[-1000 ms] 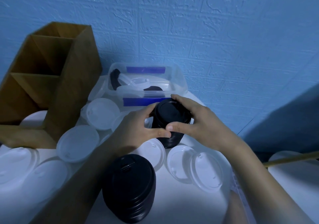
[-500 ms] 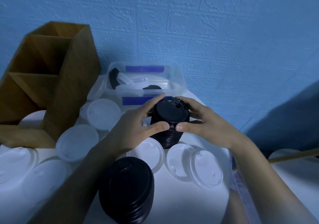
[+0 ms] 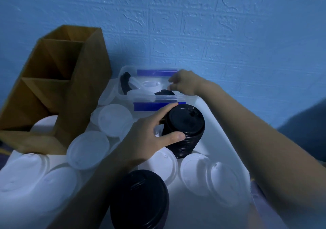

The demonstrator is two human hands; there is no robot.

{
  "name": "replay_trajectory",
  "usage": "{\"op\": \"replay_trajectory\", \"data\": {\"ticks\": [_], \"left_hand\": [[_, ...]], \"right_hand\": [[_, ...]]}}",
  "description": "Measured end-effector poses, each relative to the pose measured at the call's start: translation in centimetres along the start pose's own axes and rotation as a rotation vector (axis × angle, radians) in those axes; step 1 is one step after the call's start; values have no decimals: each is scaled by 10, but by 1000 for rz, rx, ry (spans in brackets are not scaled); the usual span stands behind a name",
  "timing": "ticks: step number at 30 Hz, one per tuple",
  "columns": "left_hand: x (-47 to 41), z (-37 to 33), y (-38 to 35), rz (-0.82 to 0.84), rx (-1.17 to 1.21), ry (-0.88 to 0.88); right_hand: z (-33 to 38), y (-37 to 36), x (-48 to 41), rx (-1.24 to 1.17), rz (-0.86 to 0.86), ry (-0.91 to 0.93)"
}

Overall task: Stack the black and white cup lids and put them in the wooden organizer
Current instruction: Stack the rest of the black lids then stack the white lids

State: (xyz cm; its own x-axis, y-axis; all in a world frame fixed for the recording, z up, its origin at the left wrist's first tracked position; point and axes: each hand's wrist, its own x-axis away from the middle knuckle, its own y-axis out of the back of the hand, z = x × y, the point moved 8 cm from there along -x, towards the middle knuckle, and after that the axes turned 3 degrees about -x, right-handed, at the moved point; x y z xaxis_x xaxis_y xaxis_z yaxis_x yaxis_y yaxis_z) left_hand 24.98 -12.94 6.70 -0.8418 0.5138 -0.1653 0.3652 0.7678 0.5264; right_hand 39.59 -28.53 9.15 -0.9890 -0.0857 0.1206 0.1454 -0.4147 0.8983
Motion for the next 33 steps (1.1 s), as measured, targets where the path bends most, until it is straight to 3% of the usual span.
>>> {"op": "replay_trajectory", "data": {"ticks": [5,9,19,25,30,33], "left_hand": [[-1,4,0,4,-11,-3],[-2,5,0,10,-7,0],[-1,7,1,2,-7,7],[-1,2,0,5,14,7],[0,4,0,3,7,10],[1,3,-1,10,22,4]], "right_hand": [[-6,-29,-30,149,201,-116],[-9,-28,-26,-22,266,-138],[-4,58,17,-438,-98,-81],[-1,78,108,-758,-39,73],[-4,40,149,-639,56,87],[-12,23,155,-494,-31,69]]}}
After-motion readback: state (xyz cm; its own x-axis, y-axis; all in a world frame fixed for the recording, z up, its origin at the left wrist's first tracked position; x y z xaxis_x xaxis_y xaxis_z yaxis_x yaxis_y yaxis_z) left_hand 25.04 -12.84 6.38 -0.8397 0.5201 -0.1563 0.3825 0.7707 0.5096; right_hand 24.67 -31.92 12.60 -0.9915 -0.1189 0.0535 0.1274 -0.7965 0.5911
